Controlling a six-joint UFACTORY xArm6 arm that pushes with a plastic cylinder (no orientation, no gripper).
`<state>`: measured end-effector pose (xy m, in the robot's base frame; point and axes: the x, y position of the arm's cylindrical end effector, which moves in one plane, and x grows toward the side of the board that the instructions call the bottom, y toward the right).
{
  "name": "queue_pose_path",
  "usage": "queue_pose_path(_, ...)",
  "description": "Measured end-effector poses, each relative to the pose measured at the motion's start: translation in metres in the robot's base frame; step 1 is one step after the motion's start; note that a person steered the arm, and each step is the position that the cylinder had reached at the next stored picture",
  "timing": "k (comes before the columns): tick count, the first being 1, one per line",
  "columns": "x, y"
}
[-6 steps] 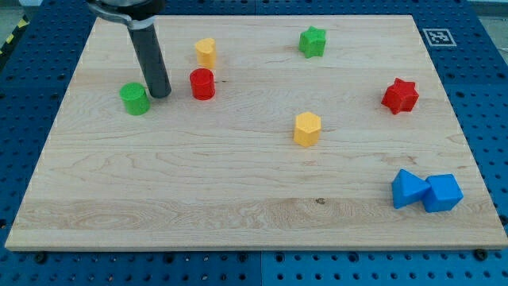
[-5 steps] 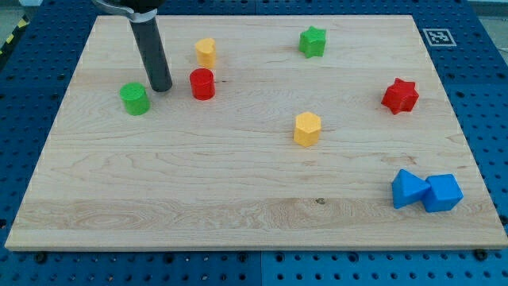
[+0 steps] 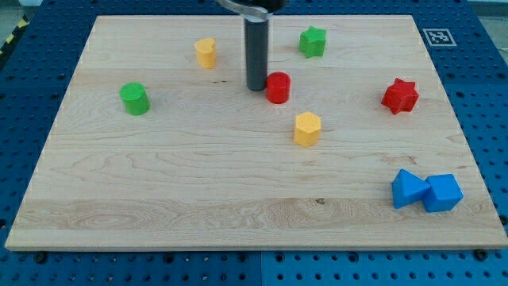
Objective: Push the red circle above the yellow hexagon
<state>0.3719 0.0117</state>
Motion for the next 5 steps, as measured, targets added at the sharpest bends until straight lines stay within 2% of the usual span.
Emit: queue_pose_path(5,0.028,0.013)
